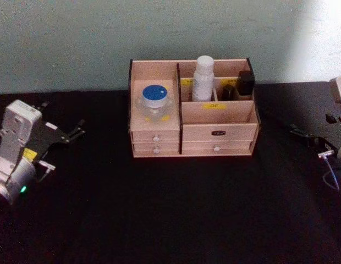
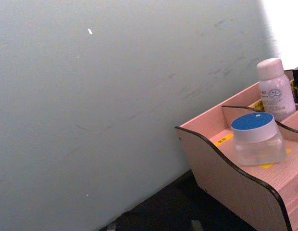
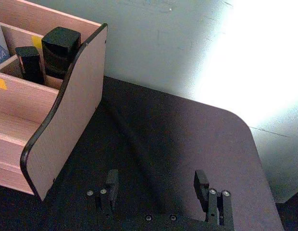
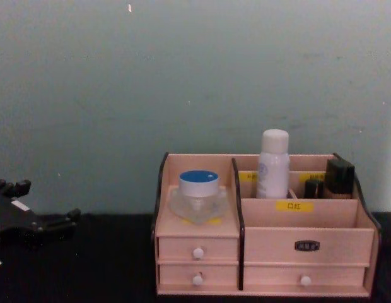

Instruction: Pick up the facial cleanser and watermelon frost from the table and place them into the tiered storage box.

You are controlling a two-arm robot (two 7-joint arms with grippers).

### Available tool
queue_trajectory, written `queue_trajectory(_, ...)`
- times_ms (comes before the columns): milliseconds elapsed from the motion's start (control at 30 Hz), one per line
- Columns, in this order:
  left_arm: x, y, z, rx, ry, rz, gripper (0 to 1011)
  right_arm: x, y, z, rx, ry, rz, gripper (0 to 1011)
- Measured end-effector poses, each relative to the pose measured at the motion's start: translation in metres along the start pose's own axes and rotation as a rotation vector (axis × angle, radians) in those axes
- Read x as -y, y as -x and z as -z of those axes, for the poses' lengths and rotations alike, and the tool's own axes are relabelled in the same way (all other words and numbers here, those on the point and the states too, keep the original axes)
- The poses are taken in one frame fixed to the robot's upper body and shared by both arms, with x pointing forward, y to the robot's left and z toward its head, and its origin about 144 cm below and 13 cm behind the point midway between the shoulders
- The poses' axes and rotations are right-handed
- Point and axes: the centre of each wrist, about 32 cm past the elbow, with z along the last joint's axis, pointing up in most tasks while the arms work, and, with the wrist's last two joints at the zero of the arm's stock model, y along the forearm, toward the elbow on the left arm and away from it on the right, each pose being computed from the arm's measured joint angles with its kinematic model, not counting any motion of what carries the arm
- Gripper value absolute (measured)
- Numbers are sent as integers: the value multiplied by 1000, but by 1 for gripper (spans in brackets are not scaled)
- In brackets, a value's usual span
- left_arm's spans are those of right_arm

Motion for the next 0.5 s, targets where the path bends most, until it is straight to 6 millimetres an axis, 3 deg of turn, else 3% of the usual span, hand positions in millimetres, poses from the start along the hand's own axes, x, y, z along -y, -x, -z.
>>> queue_trajectory(500, 0, 0, 0, 0, 0, 0, 1001, 0, 0, 0, 1, -1, 0, 1002)
